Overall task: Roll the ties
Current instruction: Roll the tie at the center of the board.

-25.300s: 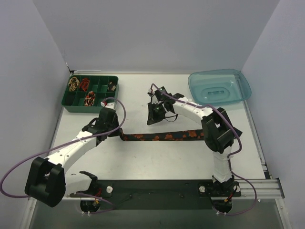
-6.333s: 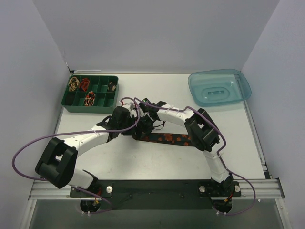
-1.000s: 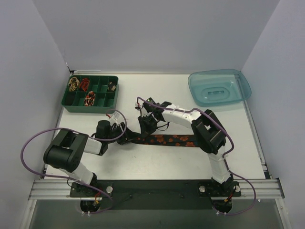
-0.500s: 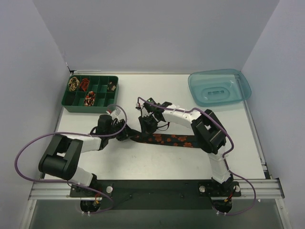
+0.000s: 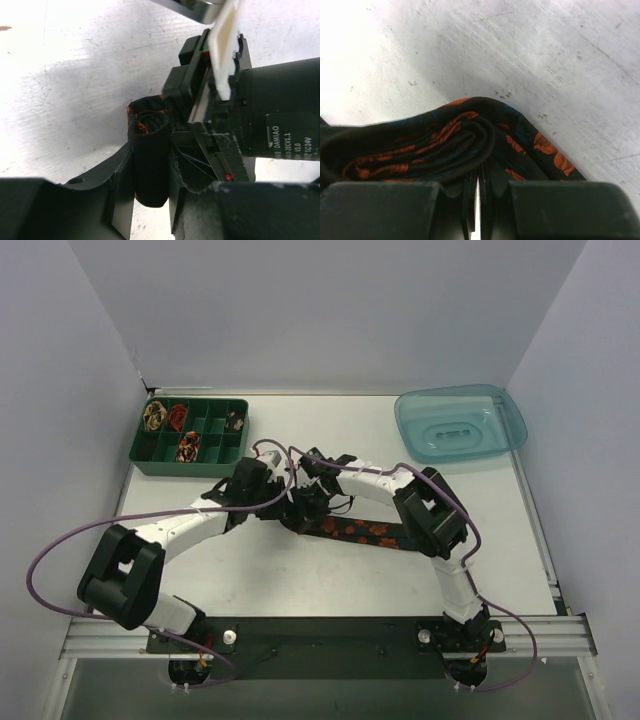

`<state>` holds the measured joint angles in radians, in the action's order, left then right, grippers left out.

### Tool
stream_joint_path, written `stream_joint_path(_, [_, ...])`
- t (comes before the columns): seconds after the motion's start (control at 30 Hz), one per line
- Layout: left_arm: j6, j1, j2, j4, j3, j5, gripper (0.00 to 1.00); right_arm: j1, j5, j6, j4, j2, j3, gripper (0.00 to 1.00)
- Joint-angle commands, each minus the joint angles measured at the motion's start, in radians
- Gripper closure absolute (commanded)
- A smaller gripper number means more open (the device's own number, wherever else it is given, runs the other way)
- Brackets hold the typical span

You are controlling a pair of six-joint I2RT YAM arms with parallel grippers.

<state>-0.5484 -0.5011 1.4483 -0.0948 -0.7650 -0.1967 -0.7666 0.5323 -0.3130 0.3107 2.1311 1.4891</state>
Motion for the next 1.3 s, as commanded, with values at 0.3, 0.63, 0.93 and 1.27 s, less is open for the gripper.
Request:
stream_joint_path(0.3, [0.073, -0.162, 0.081, -0.243, -0.224, 0.189, 0.76, -0.003, -0.014, -0.011, -0.009, 0.053, 0.037, 0.97])
stream_joint_path(0.63, [0.084, -0.235, 0.146, -0.358, -0.326, 0.350, 0.77, 0.000, 0.003, -0.015, -0.015, 0.050, 0.034, 0.96])
stream_joint_path(0.93, [0.067, -0.240, 0.176, -0.390, -0.324, 0.462, 0.77, 0.042, 0.086, -0.038, -0.048, -0.019, -0.022, 0.96])
stream_joint_path(1.27, [0.080, -0.240, 0.176, -0.477, -0.344, 0.558, 0.77, 0.133, 0.124, -0.038, -0.064, -0.169, -0.108, 0.96])
